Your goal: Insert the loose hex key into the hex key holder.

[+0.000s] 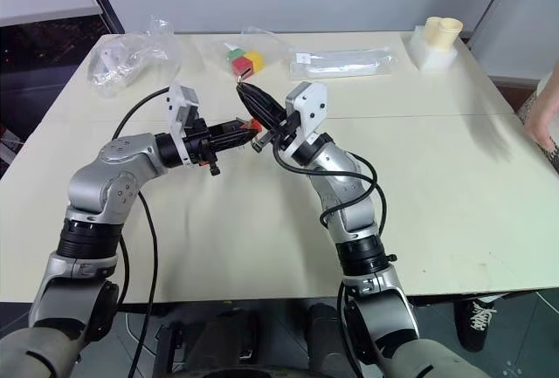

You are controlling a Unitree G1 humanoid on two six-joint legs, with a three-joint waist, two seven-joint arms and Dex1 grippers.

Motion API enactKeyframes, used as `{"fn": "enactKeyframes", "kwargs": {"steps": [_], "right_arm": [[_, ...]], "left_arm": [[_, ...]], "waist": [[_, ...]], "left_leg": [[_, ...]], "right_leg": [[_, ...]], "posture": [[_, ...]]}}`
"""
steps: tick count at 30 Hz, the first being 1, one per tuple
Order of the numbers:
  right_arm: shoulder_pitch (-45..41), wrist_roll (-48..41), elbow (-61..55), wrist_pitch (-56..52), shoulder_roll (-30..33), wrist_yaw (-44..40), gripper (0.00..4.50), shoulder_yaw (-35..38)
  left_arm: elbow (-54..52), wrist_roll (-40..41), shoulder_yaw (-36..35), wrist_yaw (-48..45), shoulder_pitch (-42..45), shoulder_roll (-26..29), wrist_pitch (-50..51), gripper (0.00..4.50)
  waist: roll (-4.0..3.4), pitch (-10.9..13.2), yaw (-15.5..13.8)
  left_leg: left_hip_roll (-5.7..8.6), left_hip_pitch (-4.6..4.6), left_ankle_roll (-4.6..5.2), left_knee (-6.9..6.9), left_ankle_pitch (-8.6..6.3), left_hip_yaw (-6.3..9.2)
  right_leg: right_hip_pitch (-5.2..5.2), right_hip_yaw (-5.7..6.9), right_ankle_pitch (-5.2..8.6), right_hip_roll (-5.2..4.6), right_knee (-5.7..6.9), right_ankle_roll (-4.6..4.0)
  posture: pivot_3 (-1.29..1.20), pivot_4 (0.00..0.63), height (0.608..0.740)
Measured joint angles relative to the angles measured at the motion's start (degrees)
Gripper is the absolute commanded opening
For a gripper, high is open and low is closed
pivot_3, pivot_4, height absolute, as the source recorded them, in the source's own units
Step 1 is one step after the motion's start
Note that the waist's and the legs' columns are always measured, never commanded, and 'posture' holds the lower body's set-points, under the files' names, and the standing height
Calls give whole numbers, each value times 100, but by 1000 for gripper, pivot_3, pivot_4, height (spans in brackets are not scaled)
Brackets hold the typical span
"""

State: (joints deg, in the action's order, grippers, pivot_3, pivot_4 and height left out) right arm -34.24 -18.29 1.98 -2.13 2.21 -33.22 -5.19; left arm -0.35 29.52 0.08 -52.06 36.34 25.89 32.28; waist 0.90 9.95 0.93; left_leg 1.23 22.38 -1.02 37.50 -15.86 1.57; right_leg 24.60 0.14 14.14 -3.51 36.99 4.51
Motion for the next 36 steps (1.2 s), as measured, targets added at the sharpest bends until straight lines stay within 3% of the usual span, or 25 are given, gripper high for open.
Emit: {"fn": "enactKeyframes", "kwargs": {"steps": [29, 32, 36], "right_arm": [[-38, 7, 0, 14, 129, -2, 43, -22], [-36, 20, 0, 2, 169, 3, 1035, -31], [-3, 21, 0, -61, 245, -9, 3150, -31]], "left_arm": [[71, 220, -210, 231, 3, -32, 95, 282], [71, 220, -207, 216, 3, -32, 95, 282], [71, 218, -206, 204, 3, -26, 95, 282]], "waist": [[0, 0, 0], [0, 0, 0], [0, 0, -2]], "left_leg": [[0, 0, 0, 1, 0, 0], [0, 0, 0, 1, 0, 0], [1, 0, 0, 2, 0, 0]], "right_leg": [[0, 0, 0, -2, 0, 0], [1, 0, 0, -2, 0, 0], [1, 0, 0, -2, -1, 0]], "posture": [[0, 150, 740], [0, 150, 740], [0, 150, 740]]}}
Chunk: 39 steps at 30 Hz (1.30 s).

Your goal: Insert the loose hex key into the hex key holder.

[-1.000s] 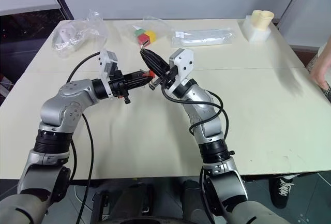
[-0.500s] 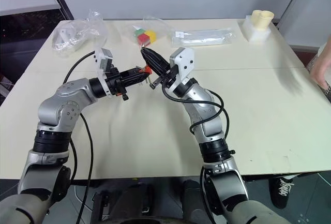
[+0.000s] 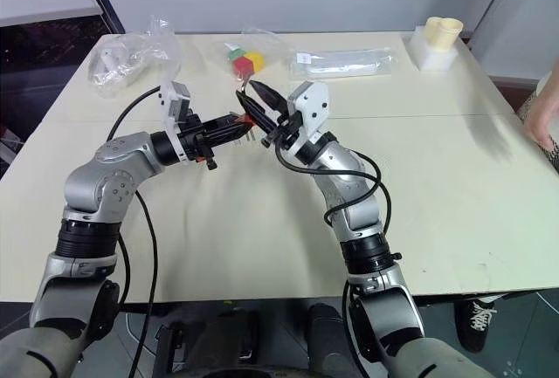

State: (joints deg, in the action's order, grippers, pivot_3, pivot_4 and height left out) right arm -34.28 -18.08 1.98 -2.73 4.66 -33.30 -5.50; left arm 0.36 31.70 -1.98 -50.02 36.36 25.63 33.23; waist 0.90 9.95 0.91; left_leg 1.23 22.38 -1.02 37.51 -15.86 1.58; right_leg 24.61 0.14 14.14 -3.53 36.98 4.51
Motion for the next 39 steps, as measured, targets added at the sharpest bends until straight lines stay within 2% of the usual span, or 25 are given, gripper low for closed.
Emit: {"fn": "enactKeyframes", "kwargs": {"steps": [2, 12, 21, 32, 39], "right_arm": [[19, -6, -1, -50, 30, -35, 4041, -10], [360, -105, -484, -355, 438, -146, 4041, 62], [769, -193, -923, -579, 730, -123, 4041, 256], [1169, -182, -1145, -685, 702, -6, 4041, 147], [1204, -140, -1189, -684, 652, 88, 4041, 122]], "left_arm": [[0, 0, 1, -4, 0, 1, 0, 282], [-40, 15, 3, 32, -16, 14, 45, 282], [-426, 290, -153, 616, -399, 119, 1065, 282], [-575, 1242, -1199, 1702, -1017, 150, 3130, 282], [191, 1585, -2003, 2377, -1141, -18, 3972, 282]], "waist": [[0, 0, 1], [0, 0, -9], [0, 0, 2], [0, 0, -11], [4, -2, -10]], "left_leg": [[0, 0, 0, 0, 0, 0], [2, 0, 0, 5, 0, 1], [0, 0, 1, 5, 0, 2], [0, -1, 1, 14, -1, 3], [0, -1, 0, 19, 0, 5]], "right_leg": [[0, 0, 0, 0, 0, 0], [0, 0, 0, 0, 0, 0], [0, -2, 0, -3, 1, 0], [-1, -3, 1, -4, 3, 0], [-2, -2, 1, -4, 6, 0]], "posture": [[0, 150, 740], [0, 150, 740], [0, 150, 740], [0, 150, 740], [0, 150, 740]]}}
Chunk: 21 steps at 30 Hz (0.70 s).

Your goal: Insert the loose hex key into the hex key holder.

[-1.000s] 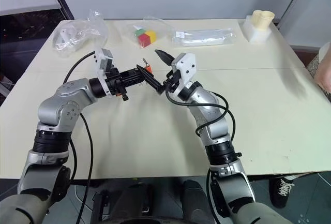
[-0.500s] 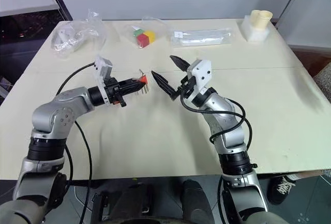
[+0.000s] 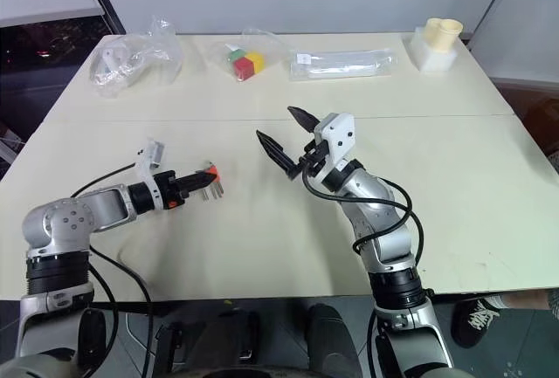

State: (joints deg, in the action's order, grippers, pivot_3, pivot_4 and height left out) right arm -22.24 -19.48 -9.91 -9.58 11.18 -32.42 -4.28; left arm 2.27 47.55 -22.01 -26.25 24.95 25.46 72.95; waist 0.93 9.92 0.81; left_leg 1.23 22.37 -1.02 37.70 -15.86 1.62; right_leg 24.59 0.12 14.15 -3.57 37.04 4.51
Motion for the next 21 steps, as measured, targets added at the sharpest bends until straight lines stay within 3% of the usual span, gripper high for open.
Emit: {"fn": "enactKeyframes", "kwargs": {"steps": [5, 14, 21], "right_arm": [[89, 30, -2, 1, -4, 24, 4041, -21], [156, 73, -11, 3, -22, 54, 4096, -114], [183, 99, -11, 9, -12, 50, 4096, -120]], "left_arm": [[260, 76, -233, 57, -90, 4, 44, 282], [154, 292, -597, 391, -248, 31, 380, 4355], [-197, 416, -1109, 858, -352, 81, 721, 4453]], "waist": [[1, -12, 21], [-1, -20, 52], [-2, -20, 163]], "left_leg": [[-2, -12, -2, -5, 0, -1], [-4, -79, -8, -47, 3, -17], [-10, -95, -8, -59, 3, -18]], "right_leg": [[-5, -3, 0, -1, 3, -1], [-37, -22, 2, -1, 5, -3], [-47, -23, 7, 3, 6, -12]], "posture": [[0, 150, 740], [0, 150, 740], [0, 150, 740]]}}
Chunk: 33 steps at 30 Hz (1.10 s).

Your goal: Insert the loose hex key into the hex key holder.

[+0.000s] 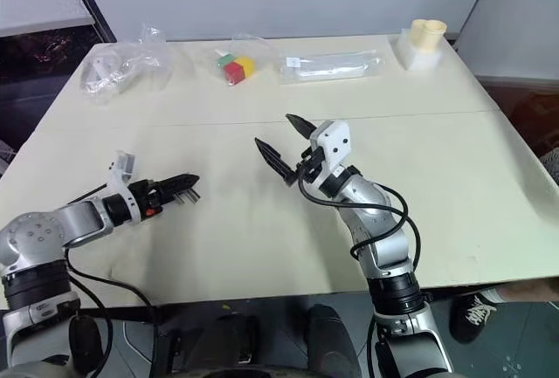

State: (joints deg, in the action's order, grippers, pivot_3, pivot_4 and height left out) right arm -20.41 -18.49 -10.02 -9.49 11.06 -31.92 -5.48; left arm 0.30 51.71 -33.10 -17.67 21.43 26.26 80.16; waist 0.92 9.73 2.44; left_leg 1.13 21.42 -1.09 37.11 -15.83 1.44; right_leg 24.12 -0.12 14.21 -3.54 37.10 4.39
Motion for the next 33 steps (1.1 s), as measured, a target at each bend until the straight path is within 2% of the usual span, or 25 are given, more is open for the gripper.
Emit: {"fn": "enactKeyframes", "kwargs": {"steps": [4, 7, 14, 20, 33], "right_arm": [[3, 17, 0, 9, 1, -7, 4096, 0], [3, 21, 2, 27, 1, -17, 4096, -3], [-41, 27, 102, 117, -52, -109, 4096, -39], [-90, 30, 156, 157, -74, -134, 4096, -38], [-91, 37, 164, 157, -64, -176, 4096, -40]], "left_arm": [[-284, 17, -164, 219, -86, 163, 206, 4453], [-527, -9, -123, 193, -204, 499, 203, 4453], [-1084, -369, 639, -113, -286, 1227, -202, 4453], [-1168, -959, 1377, -429, -558, 1823, -786, 4453], [-997, -1825, 1916, -1259, -717, 2330, -2006, 4453]], "waist": [[2, 1, -3], [7, 4, -22], [8, 5, -151], [7, 6, -146], [7, 7, -155]], "left_leg": [[0, 10, -1, -2, 0, 0], [2, 17, -4, -2, 1, 1], [6, 20, -7, -1, 2, 0], [5, 29, -7, -5, 2, 0], [4, 59, -6, -3, 2, 2]], "right_leg": [[11, 0, 0, -1, -1, 0], [16, 0, 0, -4, -3, 0], [15, -1, 1, -13, -10, -1], [25, -2, 1, -14, -12, -3], [47, 2, 2, -19, -18, -3]], "posture": [[0, 150, 740], [0, 150, 740], [0, 150, 740], [0, 150, 740], [0, 150, 740]]}}
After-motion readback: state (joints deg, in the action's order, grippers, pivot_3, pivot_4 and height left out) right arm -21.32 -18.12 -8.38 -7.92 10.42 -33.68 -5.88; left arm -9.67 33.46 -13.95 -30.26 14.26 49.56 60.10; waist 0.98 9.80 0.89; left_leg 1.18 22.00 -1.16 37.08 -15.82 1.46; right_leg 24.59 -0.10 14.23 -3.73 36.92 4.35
